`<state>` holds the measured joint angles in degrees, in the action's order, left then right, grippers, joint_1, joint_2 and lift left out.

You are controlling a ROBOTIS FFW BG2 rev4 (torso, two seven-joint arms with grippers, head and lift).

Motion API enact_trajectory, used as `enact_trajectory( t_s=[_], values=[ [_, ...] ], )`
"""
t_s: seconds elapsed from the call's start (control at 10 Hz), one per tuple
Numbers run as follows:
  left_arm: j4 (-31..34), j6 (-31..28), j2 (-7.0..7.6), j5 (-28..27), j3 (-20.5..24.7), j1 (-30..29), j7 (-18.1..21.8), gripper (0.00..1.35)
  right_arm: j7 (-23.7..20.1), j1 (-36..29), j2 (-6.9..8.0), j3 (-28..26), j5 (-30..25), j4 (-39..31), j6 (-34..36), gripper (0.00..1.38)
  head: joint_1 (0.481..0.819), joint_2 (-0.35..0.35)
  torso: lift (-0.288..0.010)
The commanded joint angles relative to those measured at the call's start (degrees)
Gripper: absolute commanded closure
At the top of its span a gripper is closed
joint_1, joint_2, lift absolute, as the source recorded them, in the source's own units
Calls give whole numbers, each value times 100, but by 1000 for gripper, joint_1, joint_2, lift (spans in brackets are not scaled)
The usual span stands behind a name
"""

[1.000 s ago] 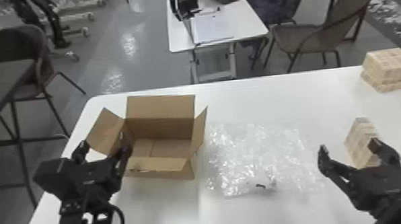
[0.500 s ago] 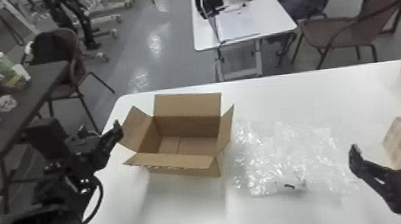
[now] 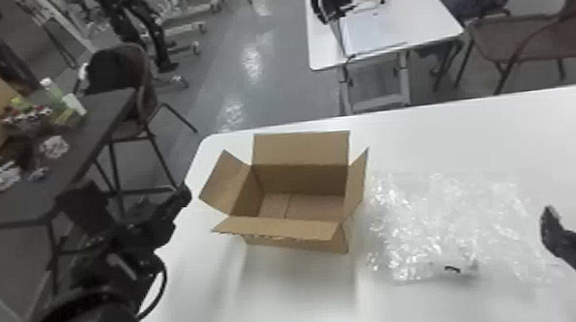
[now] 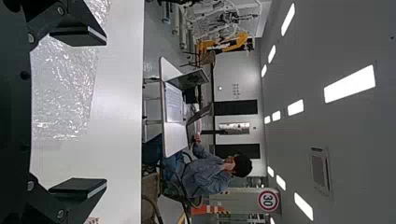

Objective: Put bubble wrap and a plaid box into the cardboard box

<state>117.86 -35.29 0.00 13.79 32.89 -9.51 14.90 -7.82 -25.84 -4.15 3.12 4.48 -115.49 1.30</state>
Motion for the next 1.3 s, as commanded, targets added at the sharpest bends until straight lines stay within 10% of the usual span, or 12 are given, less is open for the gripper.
enact_trajectory(
  t_s=[0.0,0.3,0.9,1.0,1.2],
  values=[
    [-624,128,-15,792,-29,124,110,361,0,8,1,5,0,0,10,216,695,327,-107],
    [-967,207,281,862,-310,256,171,357,-70,52,1,5,-9,27,54,214,695,283,-107],
    [-1609,470,299,1100,-468,529,567,364,-149,123,1,31,-18,62,89,214,695,260,-107],
    [-1600,470,316,950,-521,564,558,450,-158,123,1,31,-18,62,98,214,695,255,-107],
    [-1582,462,316,801,-574,608,540,1182,-193,149,1,31,-9,80,98,214,695,249,-107]
  ],
)
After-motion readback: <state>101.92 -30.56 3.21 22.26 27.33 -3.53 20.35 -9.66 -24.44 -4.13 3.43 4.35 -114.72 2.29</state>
